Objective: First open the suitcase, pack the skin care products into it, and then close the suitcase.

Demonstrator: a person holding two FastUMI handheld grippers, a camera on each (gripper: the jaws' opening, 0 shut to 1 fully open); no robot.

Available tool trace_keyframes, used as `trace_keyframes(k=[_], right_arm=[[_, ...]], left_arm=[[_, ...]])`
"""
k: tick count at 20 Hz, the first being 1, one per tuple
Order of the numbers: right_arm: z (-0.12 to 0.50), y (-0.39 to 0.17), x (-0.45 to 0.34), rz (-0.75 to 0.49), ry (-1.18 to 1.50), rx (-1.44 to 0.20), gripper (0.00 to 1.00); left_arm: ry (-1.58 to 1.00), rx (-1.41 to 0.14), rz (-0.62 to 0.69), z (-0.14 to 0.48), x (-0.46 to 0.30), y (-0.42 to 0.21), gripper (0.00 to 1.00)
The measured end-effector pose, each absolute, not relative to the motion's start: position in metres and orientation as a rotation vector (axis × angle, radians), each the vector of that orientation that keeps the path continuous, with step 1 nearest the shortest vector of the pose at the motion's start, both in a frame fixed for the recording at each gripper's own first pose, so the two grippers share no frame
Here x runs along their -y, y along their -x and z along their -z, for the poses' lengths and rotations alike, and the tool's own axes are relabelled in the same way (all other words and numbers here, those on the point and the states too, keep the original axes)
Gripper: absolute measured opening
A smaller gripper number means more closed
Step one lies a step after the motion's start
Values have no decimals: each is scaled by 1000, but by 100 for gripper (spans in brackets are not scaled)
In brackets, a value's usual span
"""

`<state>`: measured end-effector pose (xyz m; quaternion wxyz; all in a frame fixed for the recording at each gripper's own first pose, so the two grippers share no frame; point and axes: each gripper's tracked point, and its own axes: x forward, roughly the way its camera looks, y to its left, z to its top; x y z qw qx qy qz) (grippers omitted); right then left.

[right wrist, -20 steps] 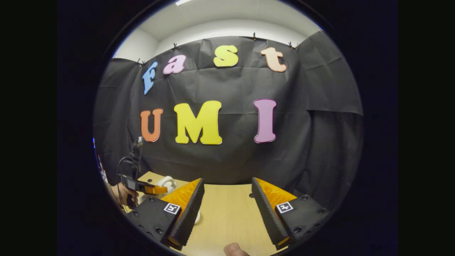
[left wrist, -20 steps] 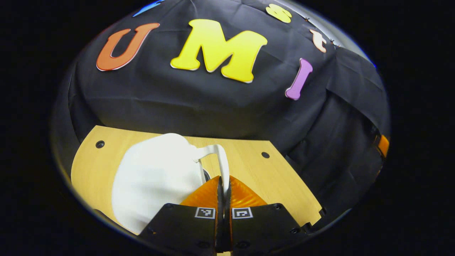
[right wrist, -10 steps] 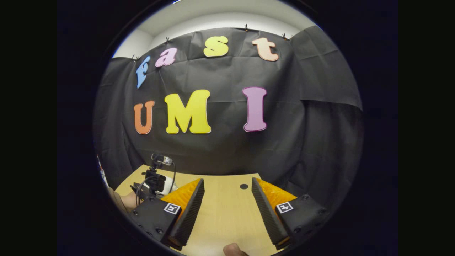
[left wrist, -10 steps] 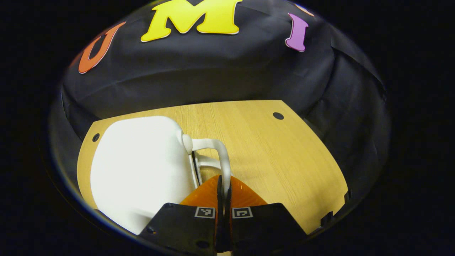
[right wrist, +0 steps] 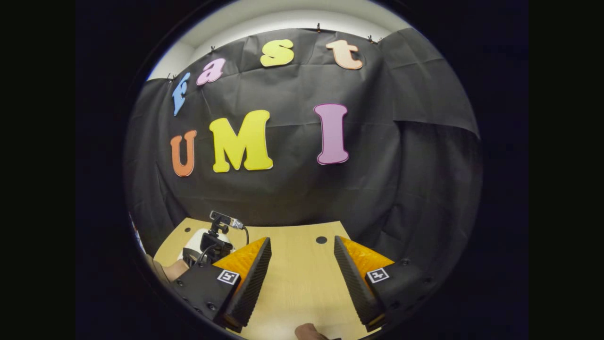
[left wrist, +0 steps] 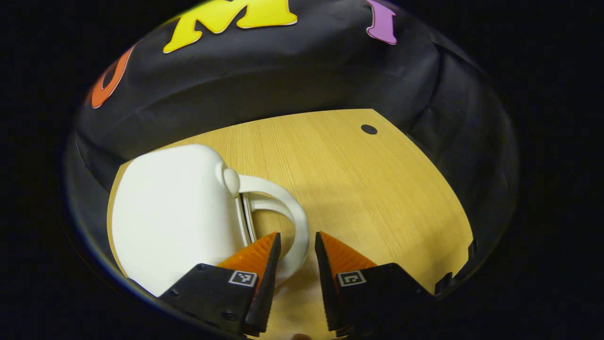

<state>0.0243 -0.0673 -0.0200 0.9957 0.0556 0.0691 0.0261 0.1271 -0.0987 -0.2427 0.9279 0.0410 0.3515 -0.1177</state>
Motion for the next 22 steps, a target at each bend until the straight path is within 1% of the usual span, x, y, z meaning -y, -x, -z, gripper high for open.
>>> trace_keyframes(k=[1, 3, 4, 5, 6, 10, 12, 15, 19, 22], right_arm=[[19, -25, 61, -54, -117, -142, 79], [20, -28, 50, -53, -108, -150, 79], [18, -29, 43, -58, -106, -149, 77], [16, -31, 34, -61, -108, -146, 80], [12, -32, 27, -65, -112, -139, 79], [2, -39, -11, -92, -114, -121, 79], [-1, -39, -37, -120, -103, -119, 79], [-5, -36, -74, -163, -81, -103, 79], [-8, -30, -119, -213, -36, -78, 79], [-19, -24, -143, -228, -9, -39, 80]], left_arm=[[-45, -692, 249, 233, 102, -127, 56], [-13, -636, 214, 210, 95, -123, 100], [-10, -600, 189, 194, 85, -119, 100], [-16, -547, 158, 171, 72, -115, 100], [-17, -496, 135, 152, 59, -113, 100], [-42, -243, 46, 61, -4, -91, 100], [-49, -168, 3, 30, -32, -70, 100], [-23, -76, -53, -6, -58, -35, 100], [23, -8, -93, -22, -73, 13, 100], [65, 35, -132, -38, -93, 40, 100]])
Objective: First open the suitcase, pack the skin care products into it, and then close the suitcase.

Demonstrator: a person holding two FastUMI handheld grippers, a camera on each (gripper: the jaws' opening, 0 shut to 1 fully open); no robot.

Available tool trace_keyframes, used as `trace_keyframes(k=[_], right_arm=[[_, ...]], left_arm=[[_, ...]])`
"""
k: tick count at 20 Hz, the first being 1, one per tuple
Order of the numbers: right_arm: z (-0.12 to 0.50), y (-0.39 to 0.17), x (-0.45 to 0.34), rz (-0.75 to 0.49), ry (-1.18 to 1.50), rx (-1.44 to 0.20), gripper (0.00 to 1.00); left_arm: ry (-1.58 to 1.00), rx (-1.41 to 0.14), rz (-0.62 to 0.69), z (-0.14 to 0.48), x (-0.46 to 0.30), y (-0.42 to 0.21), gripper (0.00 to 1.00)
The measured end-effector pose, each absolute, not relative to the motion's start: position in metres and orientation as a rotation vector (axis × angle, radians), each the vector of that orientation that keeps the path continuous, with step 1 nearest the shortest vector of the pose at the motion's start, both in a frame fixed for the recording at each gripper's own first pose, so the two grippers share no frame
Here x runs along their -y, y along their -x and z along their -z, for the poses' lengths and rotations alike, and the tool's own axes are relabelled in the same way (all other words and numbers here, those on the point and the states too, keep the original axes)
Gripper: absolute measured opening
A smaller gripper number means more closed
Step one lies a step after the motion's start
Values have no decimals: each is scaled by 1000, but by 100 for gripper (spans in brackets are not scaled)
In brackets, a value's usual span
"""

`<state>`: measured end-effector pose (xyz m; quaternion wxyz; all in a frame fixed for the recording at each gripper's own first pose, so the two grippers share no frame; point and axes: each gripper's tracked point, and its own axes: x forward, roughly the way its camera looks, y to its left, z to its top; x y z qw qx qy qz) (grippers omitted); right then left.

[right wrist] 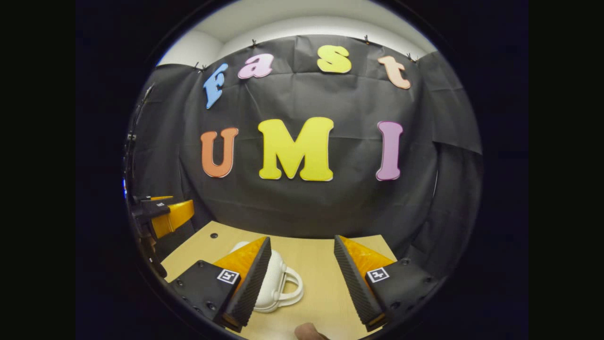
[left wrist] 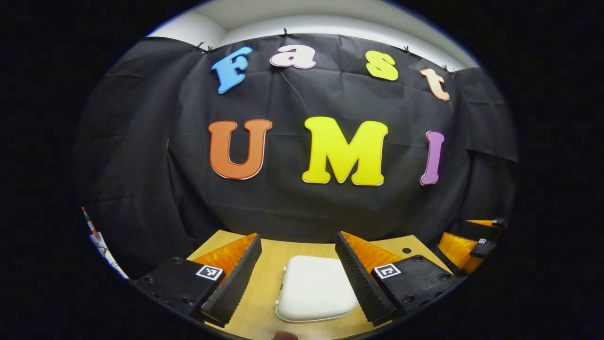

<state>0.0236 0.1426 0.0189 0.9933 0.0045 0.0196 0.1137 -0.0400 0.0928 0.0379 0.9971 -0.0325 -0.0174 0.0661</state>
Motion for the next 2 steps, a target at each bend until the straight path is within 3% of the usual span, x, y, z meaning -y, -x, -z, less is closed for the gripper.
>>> trace_keyframes(k=[2], right_arm=[[-26, -19, -156, -233, 1, -17, 80]], left_arm=[[76, 72, -132, -42, -100, 59, 99]])
